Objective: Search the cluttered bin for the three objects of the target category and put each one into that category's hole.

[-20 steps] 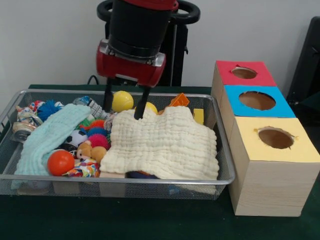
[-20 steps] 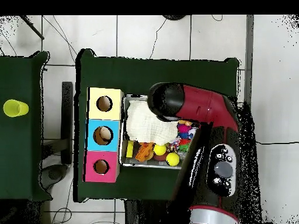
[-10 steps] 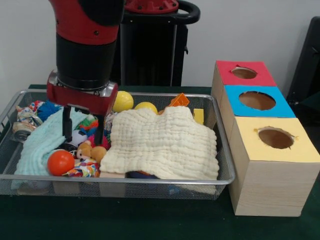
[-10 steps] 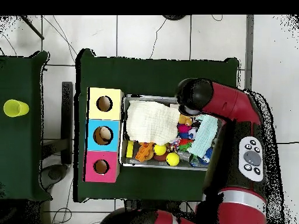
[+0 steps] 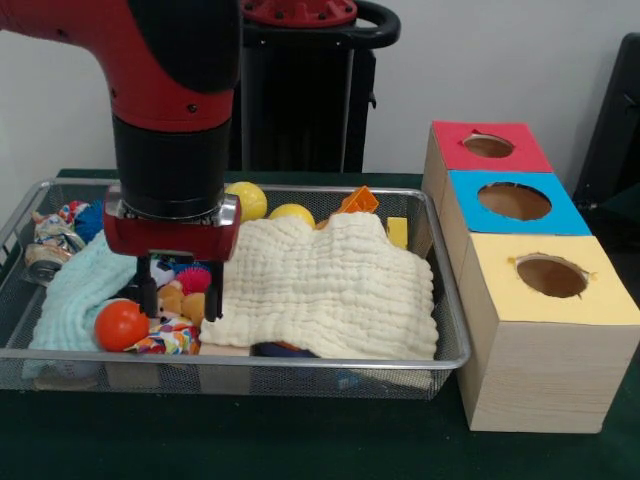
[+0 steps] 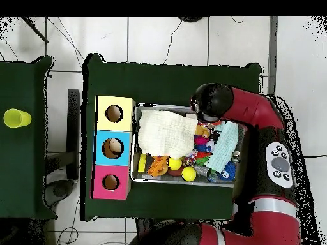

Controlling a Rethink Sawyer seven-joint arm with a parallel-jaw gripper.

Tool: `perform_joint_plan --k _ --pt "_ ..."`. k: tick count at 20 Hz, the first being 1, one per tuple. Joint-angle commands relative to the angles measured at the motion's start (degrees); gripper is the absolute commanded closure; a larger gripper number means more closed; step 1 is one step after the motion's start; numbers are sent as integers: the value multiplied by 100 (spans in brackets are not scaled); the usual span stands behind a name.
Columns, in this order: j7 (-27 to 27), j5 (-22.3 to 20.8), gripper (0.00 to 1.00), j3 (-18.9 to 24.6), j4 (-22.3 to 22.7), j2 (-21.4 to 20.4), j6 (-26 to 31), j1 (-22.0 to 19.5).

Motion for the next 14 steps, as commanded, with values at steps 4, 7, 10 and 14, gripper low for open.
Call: perform_joint_plan --k 4,7,10,14 --pt "-2884 -589 0 1616 -79 56 1149 -165" --pt "-2949 -622 0 1733 -153 107 1274 -203" --pt "-2572 -589 0 1614 -156 67 1412 -176" --pt "-1702 -582 0 1207 -191 20 1715 -72"
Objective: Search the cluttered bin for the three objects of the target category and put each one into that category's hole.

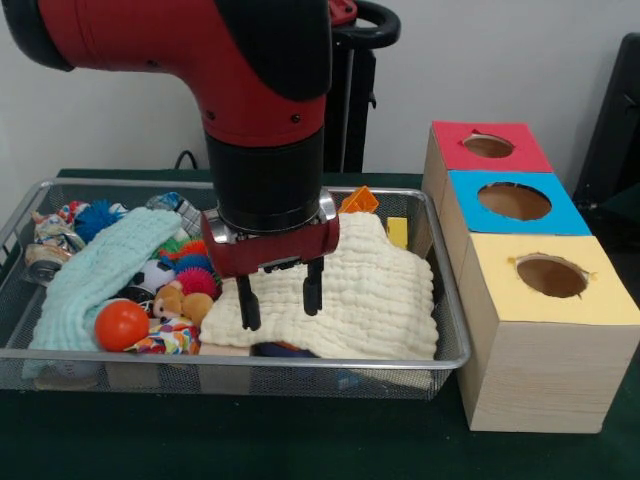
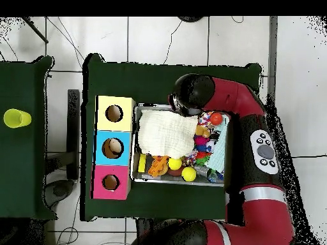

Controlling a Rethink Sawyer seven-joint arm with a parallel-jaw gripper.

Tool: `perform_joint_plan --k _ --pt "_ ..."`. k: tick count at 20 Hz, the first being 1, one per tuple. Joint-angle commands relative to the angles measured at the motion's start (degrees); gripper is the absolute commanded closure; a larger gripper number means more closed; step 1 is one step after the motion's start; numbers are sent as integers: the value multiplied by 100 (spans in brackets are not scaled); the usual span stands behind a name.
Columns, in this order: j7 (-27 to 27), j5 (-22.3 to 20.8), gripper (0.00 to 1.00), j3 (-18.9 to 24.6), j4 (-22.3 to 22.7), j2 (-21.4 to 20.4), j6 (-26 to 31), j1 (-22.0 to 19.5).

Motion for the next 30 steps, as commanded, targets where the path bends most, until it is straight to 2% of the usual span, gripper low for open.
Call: perform_joint_plan --k 1,6,12,15,18,23,30 --pt "-402 -273 0 126 -107 7 978 7" --pt "469 -267 0 -318 -72 -168 1169 242" --pt "1329 -111 0 -649 -193 -133 818 386" --pt "1475 -38 0 -777 -242 -97 753 460" --pt "1742 21 0 -1005 20 -232 607 557" --pt "1642 108 0 -1067 296 -307 394 548" --pt "1785 228 0 -1161 654 -406 -118 496"
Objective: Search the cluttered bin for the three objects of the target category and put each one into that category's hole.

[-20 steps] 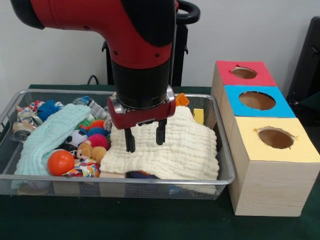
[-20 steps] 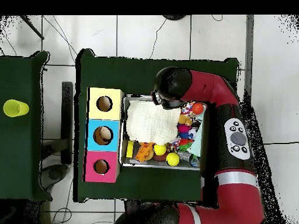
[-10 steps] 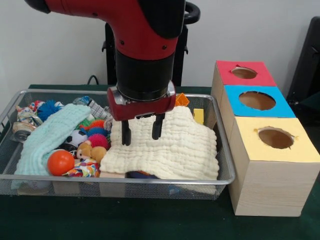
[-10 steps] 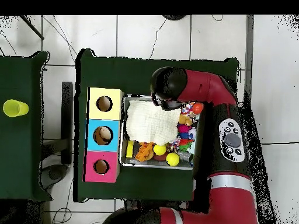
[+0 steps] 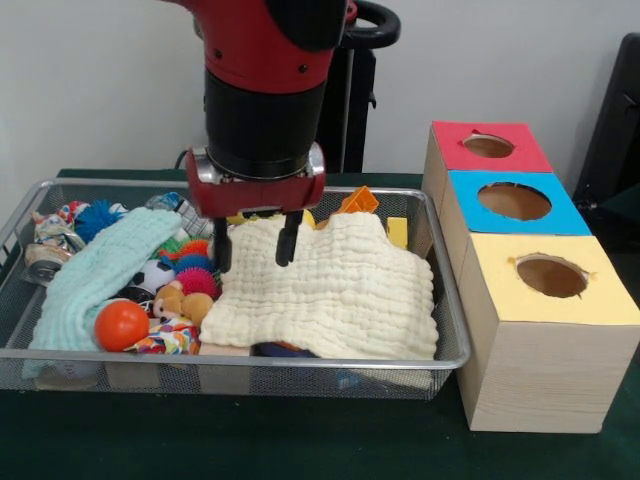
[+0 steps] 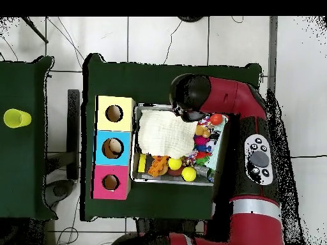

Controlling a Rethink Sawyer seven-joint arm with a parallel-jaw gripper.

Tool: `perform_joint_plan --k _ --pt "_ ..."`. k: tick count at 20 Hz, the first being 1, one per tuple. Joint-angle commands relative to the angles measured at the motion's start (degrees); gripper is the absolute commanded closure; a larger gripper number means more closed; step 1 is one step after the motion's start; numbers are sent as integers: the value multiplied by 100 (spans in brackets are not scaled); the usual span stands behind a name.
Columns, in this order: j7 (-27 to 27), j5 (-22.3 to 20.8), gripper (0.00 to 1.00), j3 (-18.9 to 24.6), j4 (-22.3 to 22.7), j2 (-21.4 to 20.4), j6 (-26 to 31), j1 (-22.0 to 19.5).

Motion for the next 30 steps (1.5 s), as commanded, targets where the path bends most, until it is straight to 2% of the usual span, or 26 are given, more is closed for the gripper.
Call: perform_joint_plan --k 1,5,6,10,14,23,30 --pt "1481 143 0 -147 704 -102 -600 -67" --pt "1114 133 0 46 963 7 -1027 -122" --pt "849 115 0 174 1031 40 -1085 -165" --pt "22 183 0 691 1183 203 -1146 -409" --pt "-334 251 0 1032 1255 319 -1105 -600" --pt "40 241 0 1114 1139 628 -851 -555" --pt "178 72 0 1030 855 885 -842 -305"
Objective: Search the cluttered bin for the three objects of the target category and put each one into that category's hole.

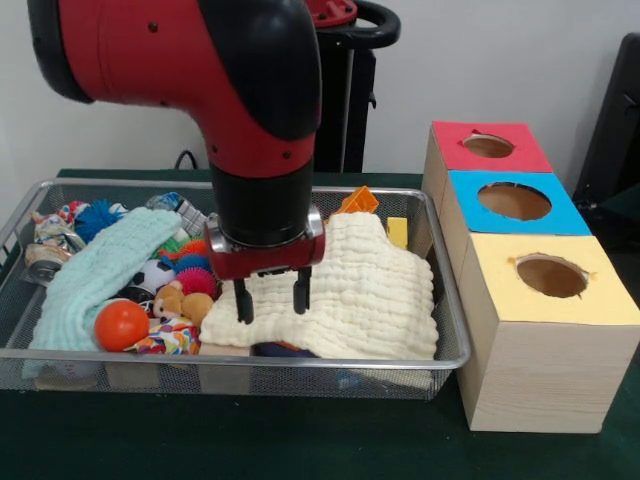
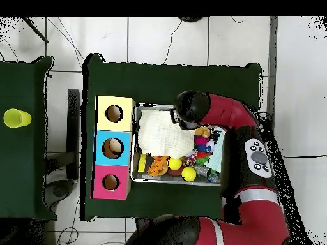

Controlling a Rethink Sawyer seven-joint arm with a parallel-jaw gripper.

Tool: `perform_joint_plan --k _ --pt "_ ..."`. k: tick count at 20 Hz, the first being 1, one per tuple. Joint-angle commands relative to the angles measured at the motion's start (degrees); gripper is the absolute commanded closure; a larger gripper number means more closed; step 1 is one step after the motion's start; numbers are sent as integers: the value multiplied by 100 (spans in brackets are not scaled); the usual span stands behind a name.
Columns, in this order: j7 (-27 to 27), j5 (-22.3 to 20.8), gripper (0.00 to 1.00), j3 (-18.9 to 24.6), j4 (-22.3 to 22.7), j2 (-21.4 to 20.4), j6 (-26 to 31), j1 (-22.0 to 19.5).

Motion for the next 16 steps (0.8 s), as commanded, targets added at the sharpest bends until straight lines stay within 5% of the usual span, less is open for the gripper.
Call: perform_joint_plan --k 1,6,16 --pt "180 -42 0 479 94 449 214 195" --pt "303 -66 0 377 -358 703 294 399" --pt "463 -17 0 280 -175 690 -24 424"
